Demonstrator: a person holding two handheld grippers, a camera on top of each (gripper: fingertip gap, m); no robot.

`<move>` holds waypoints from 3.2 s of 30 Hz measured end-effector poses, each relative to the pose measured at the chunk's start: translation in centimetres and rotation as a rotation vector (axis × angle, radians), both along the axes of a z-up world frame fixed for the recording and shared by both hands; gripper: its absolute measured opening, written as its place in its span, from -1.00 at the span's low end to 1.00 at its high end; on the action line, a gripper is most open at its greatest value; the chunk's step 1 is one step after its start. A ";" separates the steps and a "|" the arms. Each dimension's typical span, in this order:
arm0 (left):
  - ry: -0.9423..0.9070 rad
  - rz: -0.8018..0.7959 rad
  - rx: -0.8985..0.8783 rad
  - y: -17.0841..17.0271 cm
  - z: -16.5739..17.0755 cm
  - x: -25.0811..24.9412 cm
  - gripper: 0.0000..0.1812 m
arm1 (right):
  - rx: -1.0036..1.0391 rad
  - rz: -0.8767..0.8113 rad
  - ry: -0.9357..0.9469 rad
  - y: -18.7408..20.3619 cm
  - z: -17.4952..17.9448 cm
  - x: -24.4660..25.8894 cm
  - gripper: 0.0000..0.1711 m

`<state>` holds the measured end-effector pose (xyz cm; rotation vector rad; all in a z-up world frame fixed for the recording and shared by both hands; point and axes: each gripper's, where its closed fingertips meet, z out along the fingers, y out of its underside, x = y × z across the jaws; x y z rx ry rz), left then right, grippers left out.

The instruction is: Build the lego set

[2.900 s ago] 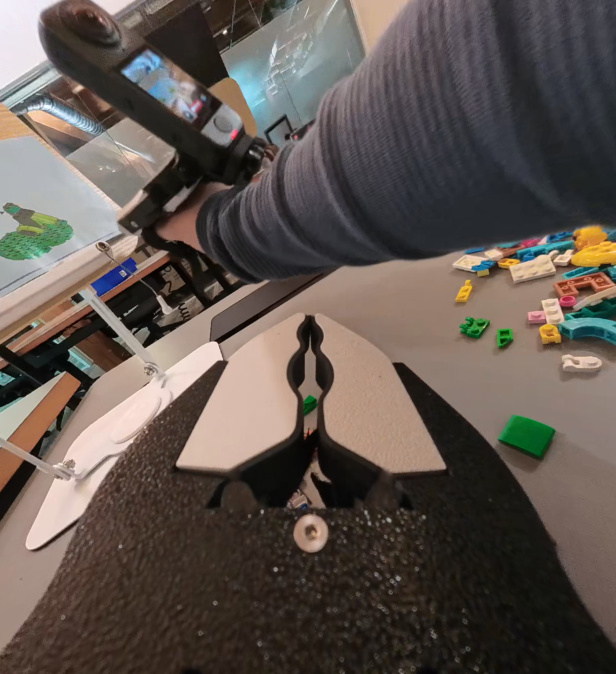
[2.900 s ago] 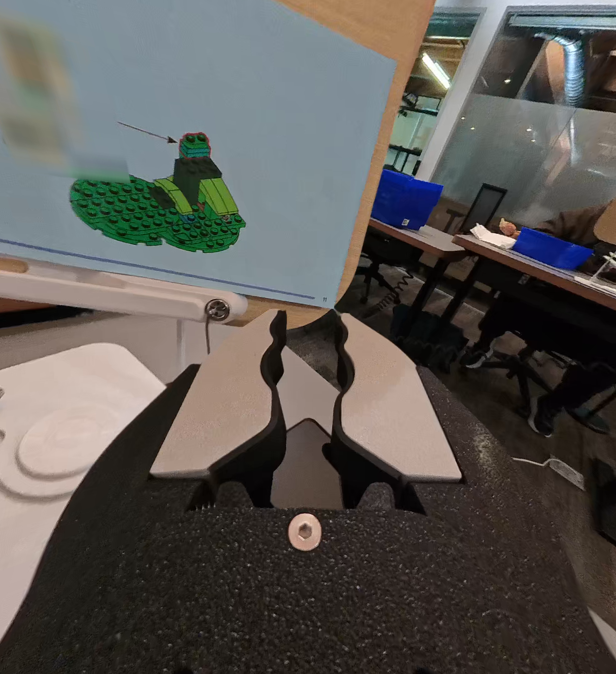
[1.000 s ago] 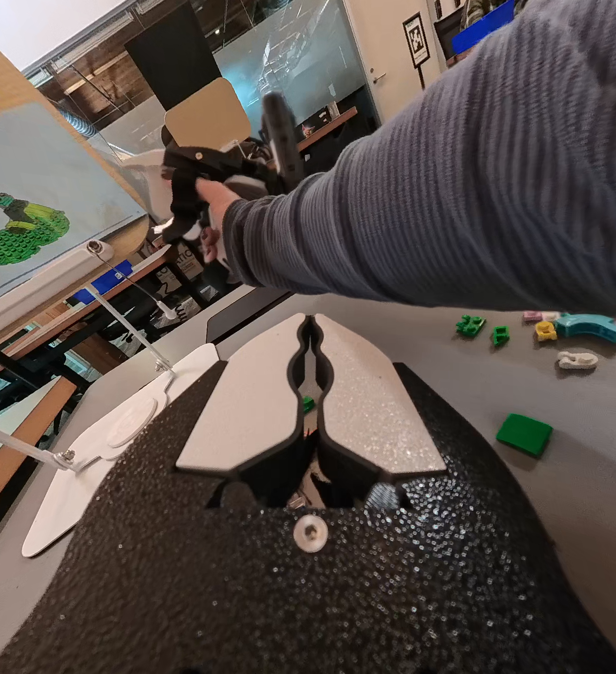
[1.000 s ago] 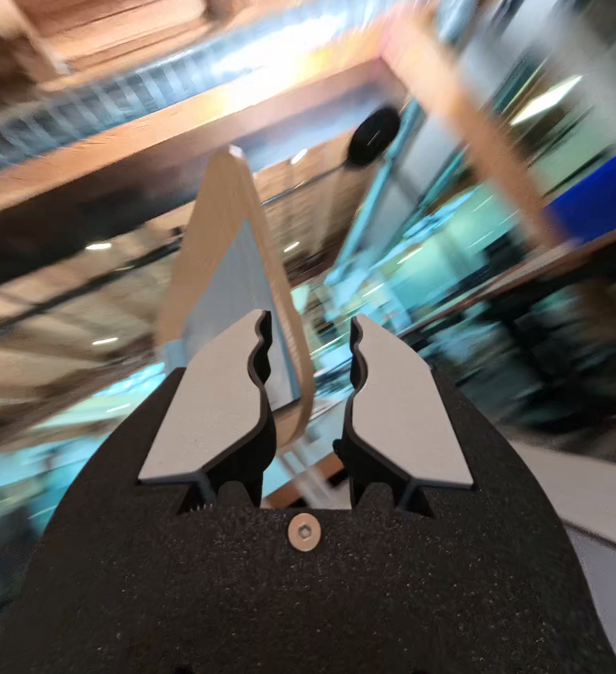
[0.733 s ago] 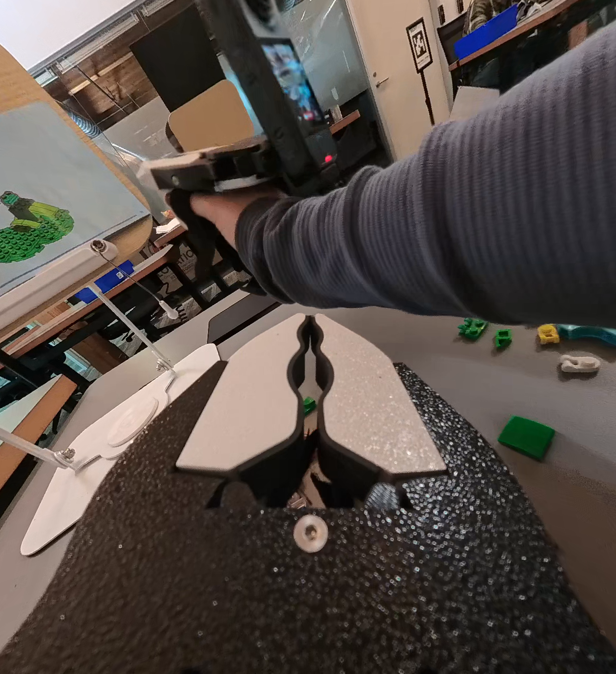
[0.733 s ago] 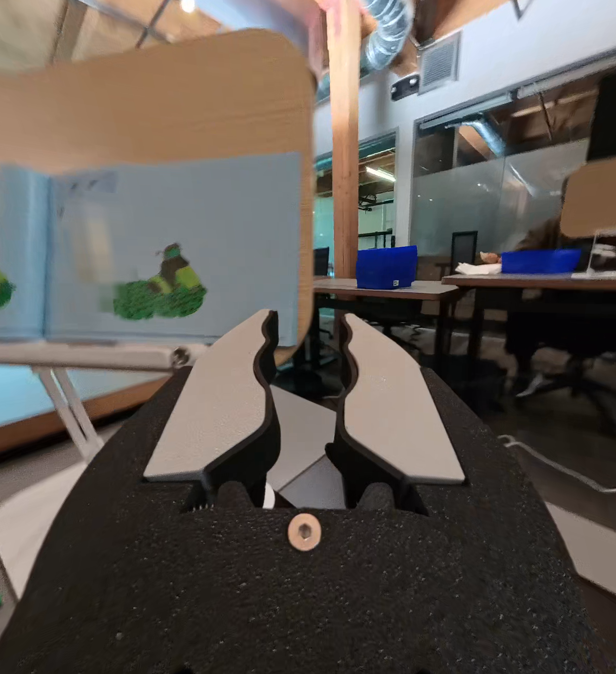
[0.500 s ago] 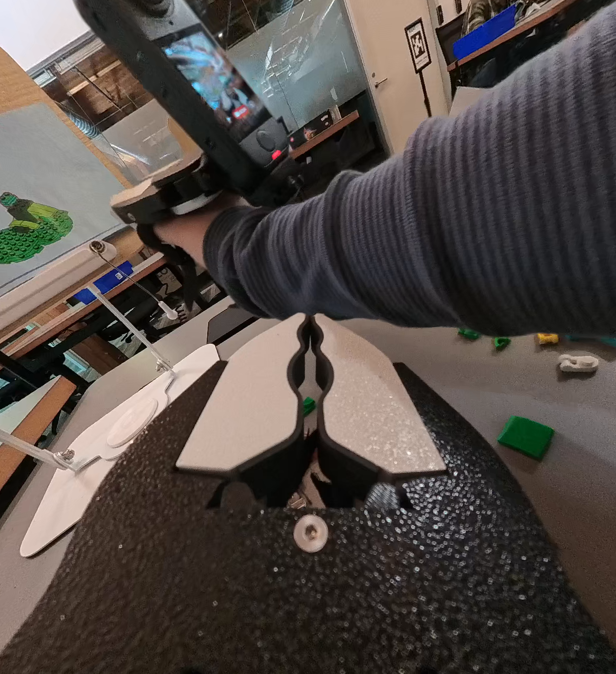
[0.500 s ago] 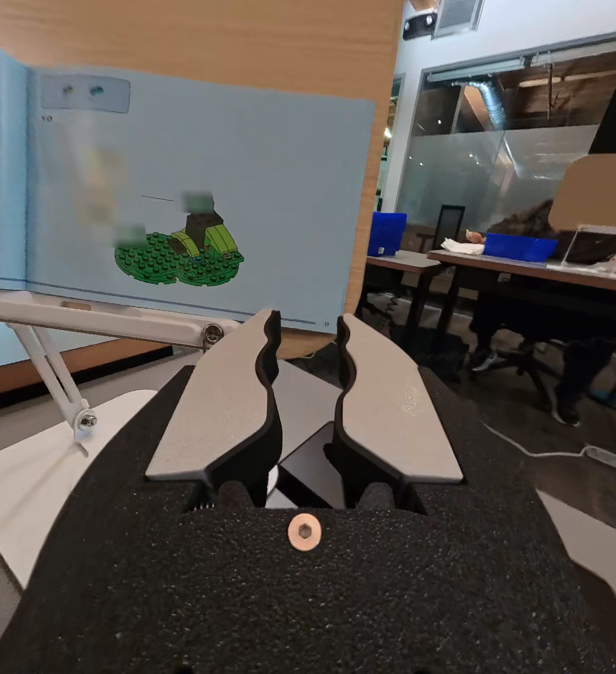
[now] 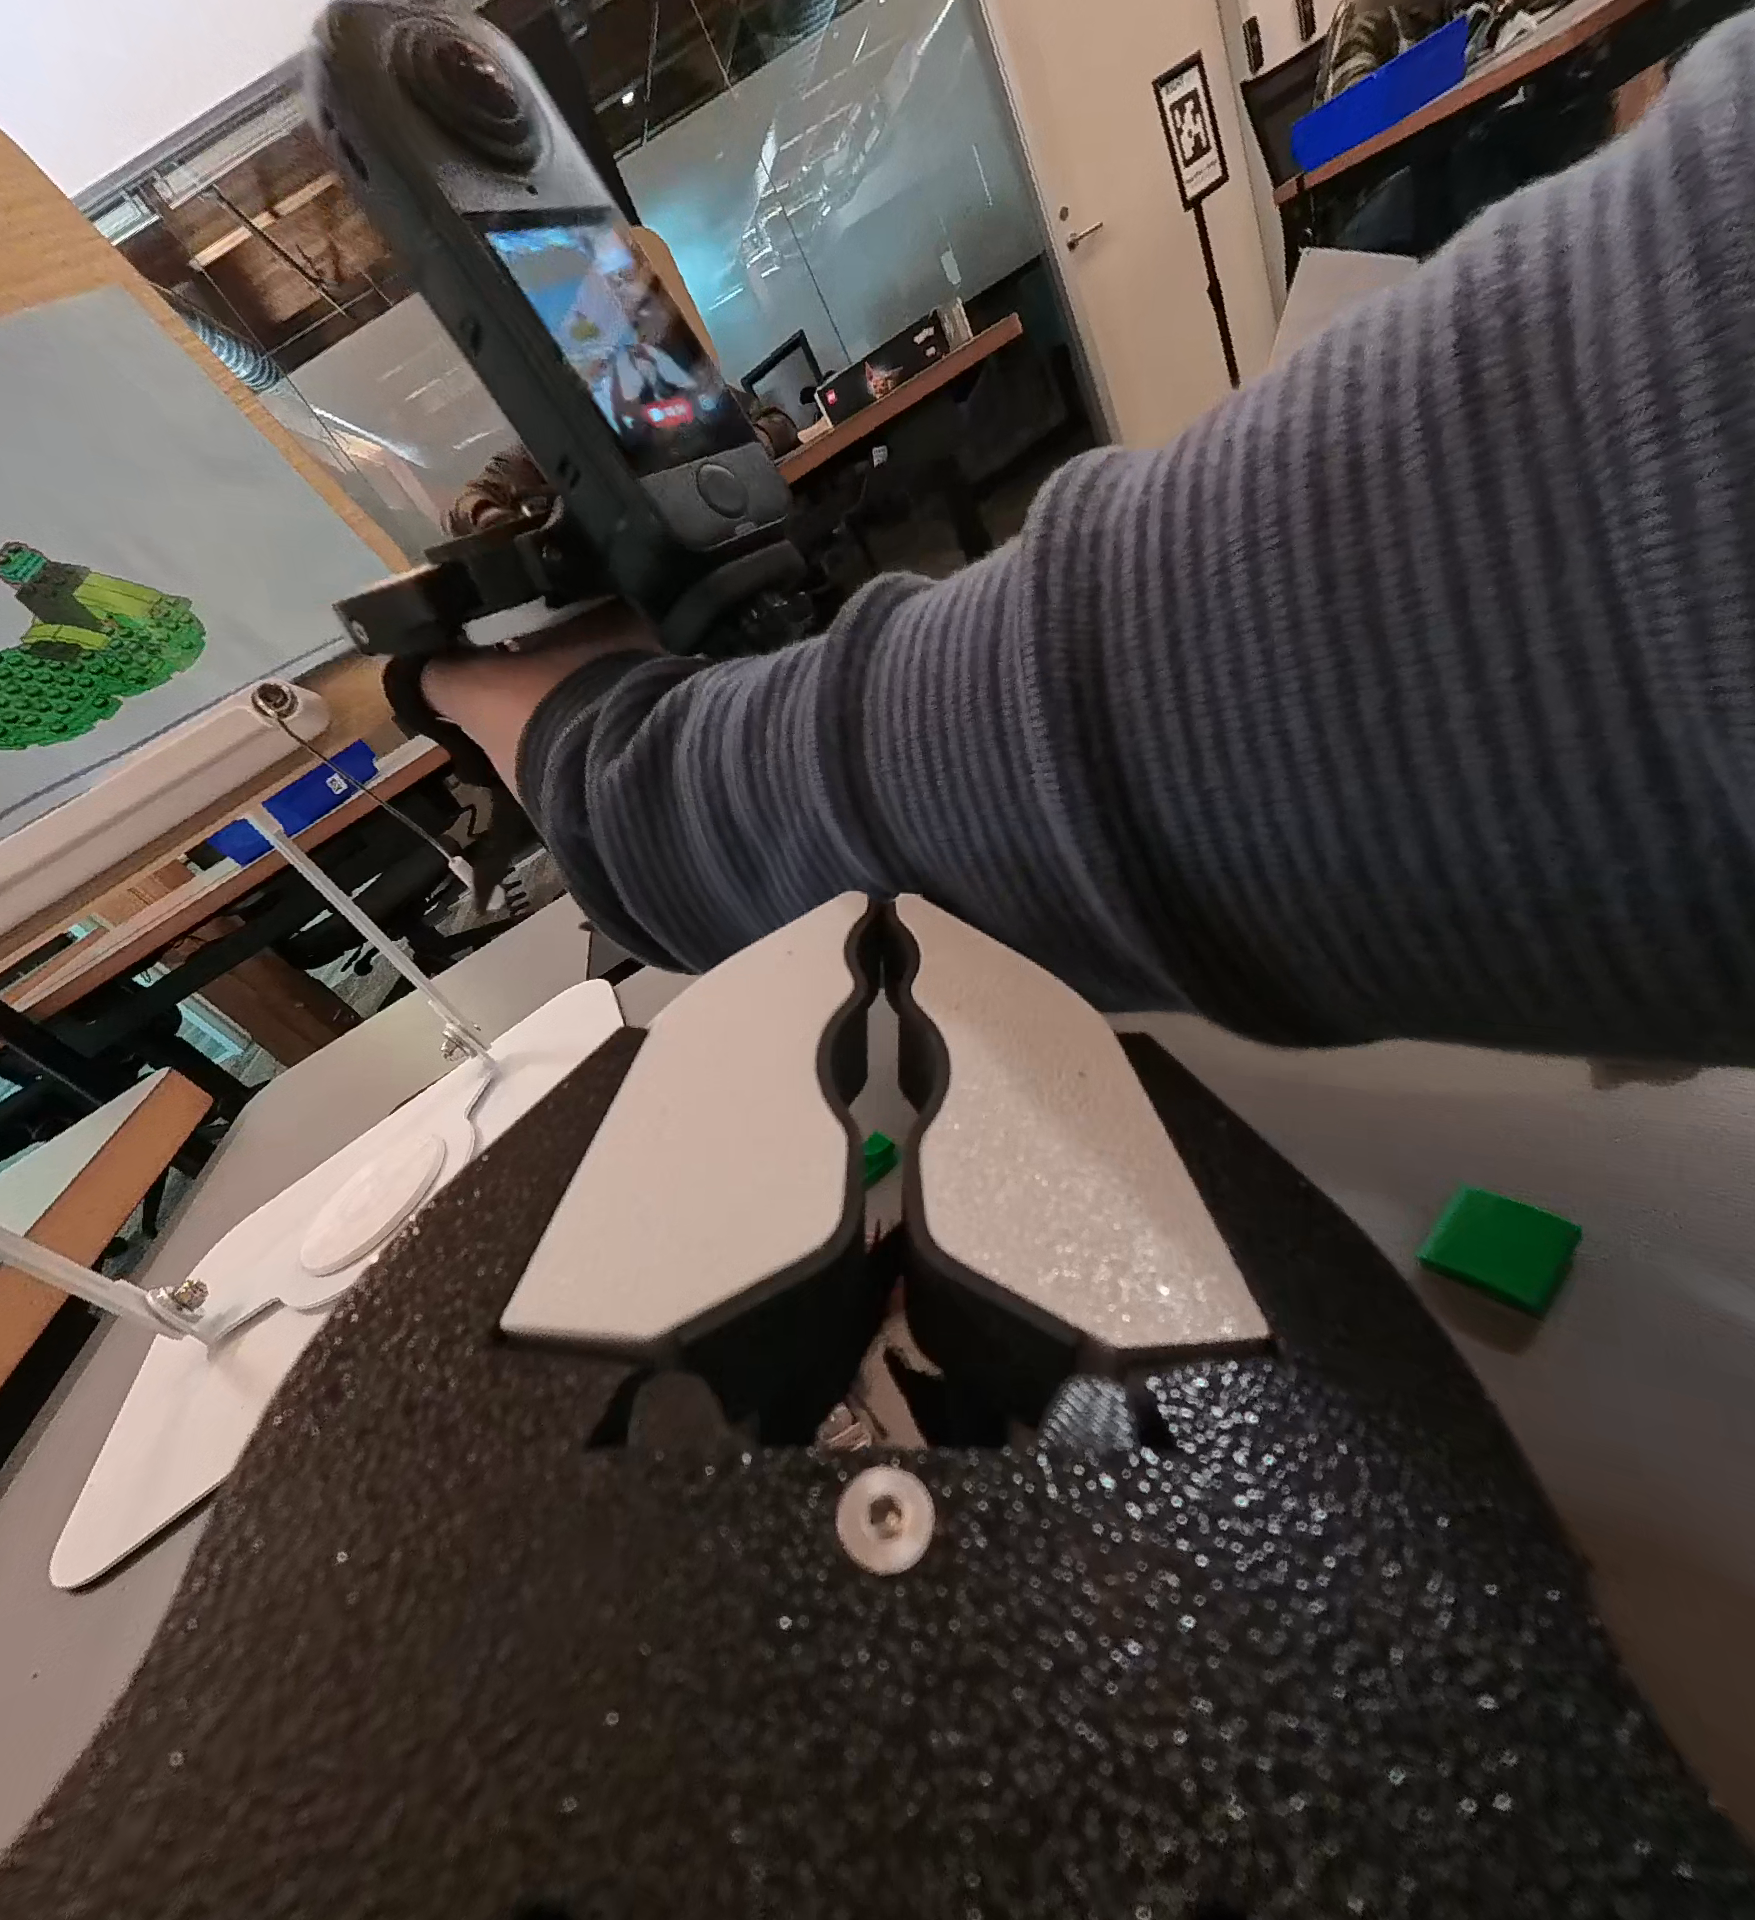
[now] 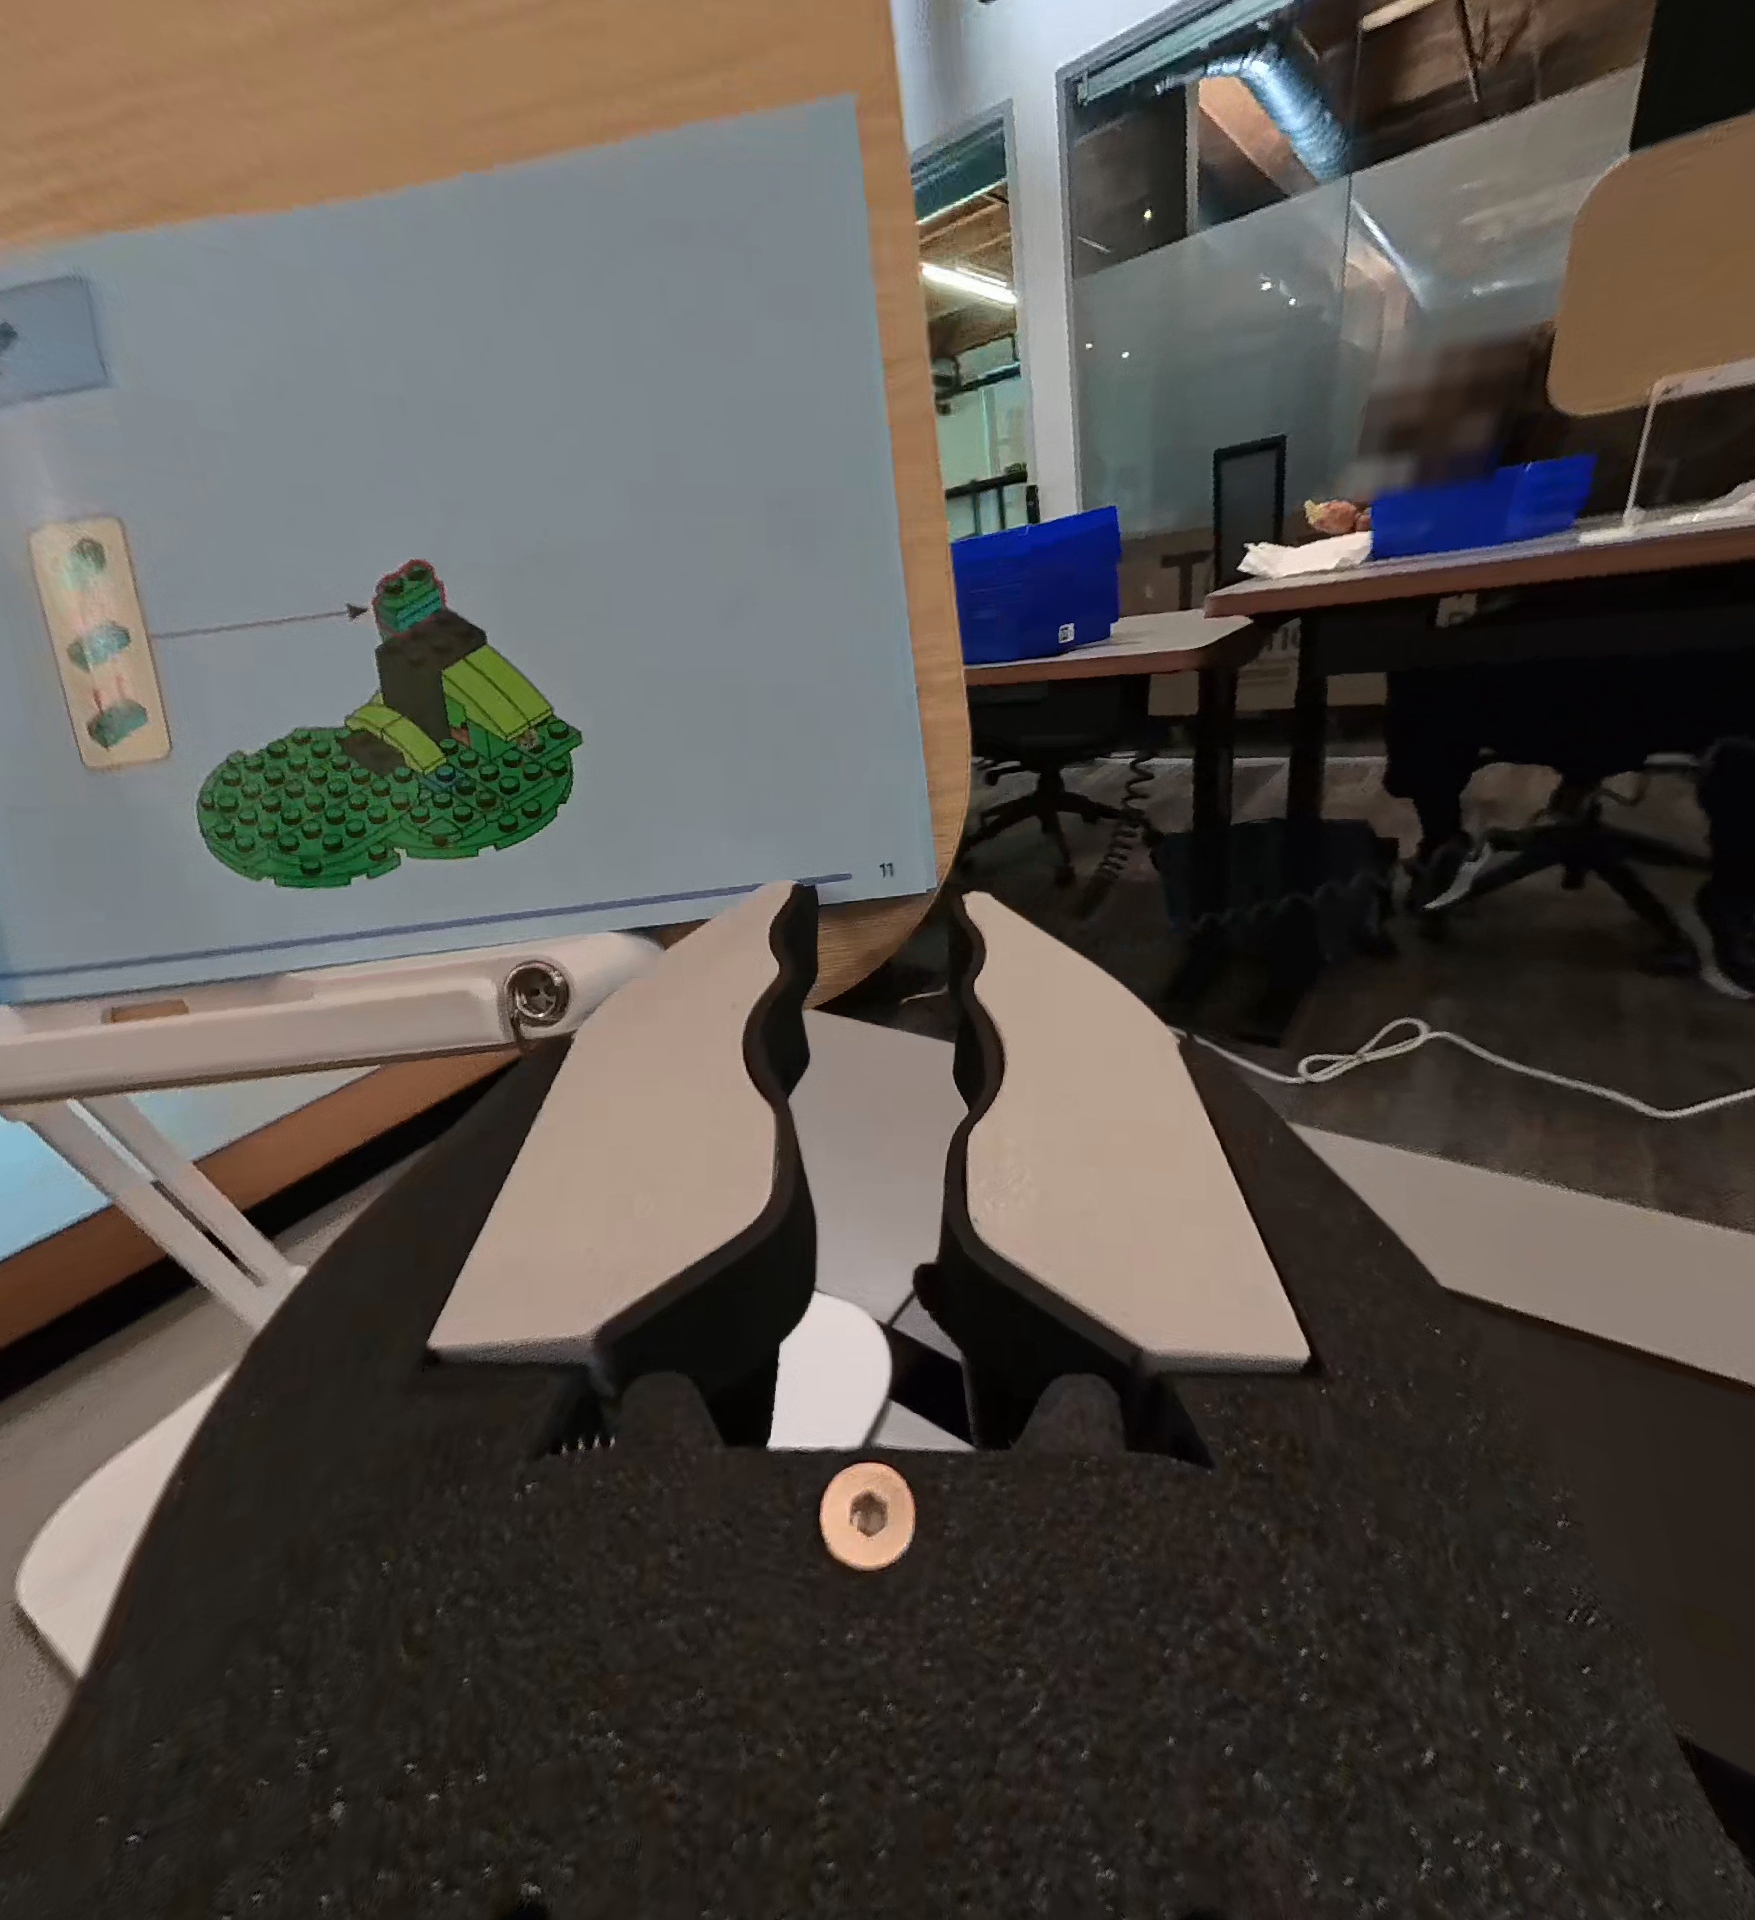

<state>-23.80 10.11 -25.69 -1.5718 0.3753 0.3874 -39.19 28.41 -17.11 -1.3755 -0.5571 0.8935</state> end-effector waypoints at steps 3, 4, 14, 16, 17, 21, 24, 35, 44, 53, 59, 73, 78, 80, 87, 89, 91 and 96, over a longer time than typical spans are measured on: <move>-0.004 0.001 0.001 0.0 0.0 0.0 -1.00 | -0.026 0.024 0.032 0.0 0.0 -0.1 -0.75; -0.004 0.000 0.000 0.0 0.0 0.0 -1.00 | -0.019 0.028 0.032 -0.1 0.1 -0.2 -0.76; 0.002 -0.005 -0.004 0.0 -0.1 0.0 -1.00 | 0.031 0.026 0.036 -0.5 0.6 0.0 -0.83; 0.004 -0.006 -0.005 0.0 -0.1 0.1 -1.00 | 0.048 0.021 0.036 -0.6 0.8 0.1 -0.84; 0.005 -0.007 -0.004 0.0 -0.1 0.1 -1.00 | 0.055 0.020 0.038 -0.6 0.9 0.2 -0.85; 0.005 -0.008 -0.003 0.0 -0.1 0.1 -1.00 | 0.073 0.013 0.044 -0.7 1.1 0.4 -0.94; 0.004 -0.007 -0.002 0.0 0.0 0.1 -1.00 | 0.054 0.005 0.045 -0.3 1.1 0.6 -1.00; -0.277 0.072 0.253 -2.4 3.9 -4.0 -1.00 | 0.473 0.071 -0.124 -5.7 3.3 0.7 -1.00; -0.240 0.240 0.488 -6.4 10.7 -12.5 -1.00 | 0.787 0.109 -0.253 -11.3 4.0 0.7 -1.00; -0.421 -0.122 0.290 -2.5 16.8 -15.9 -0.62 | 1.143 0.133 -0.396 -16.1 3.5 0.5 -1.00; -0.417 -0.294 0.028 0.1 16.0 -14.4 -0.54 | 1.321 0.093 -0.480 -17.5 2.8 0.6 -1.00; -0.320 -0.087 0.037 0.0 15.3 -17.3 -1.00 | 1.402 0.166 -0.578 -20.1 0.7 -1.1 -0.78; -0.324 -0.030 0.022 -1.0 15.3 -20.6 -1.00 | 1.368 0.231 -0.538 -20.8 0.5 -0.4 -0.60; -0.322 0.017 0.017 -1.8 15.1 -22.7 -1.00 | 1.347 0.242 -0.540 -20.5 0.5 -0.1 -0.60; -0.427 0.140 0.065 -4.6 15.0 -30.5 -1.00 | 1.246 0.319 -0.625 -20.0 -0.6 -1.3 -0.62; -0.447 0.157 0.071 -4.8 15.1 -32.1 -1.00 | 1.249 0.326 -0.670 -20.3 -1.1 -2.7 -0.62; -0.463 0.170 0.062 -4.8 14.8 -33.6 -1.00 | 1.266 0.337 -0.720 -20.9 -1.6 -4.5 -0.63; -0.489 0.199 0.048 -4.9 14.1 -36.1 -1.00 | 1.394 0.307 -0.850 -22.8 -2.3 -10.1 -0.63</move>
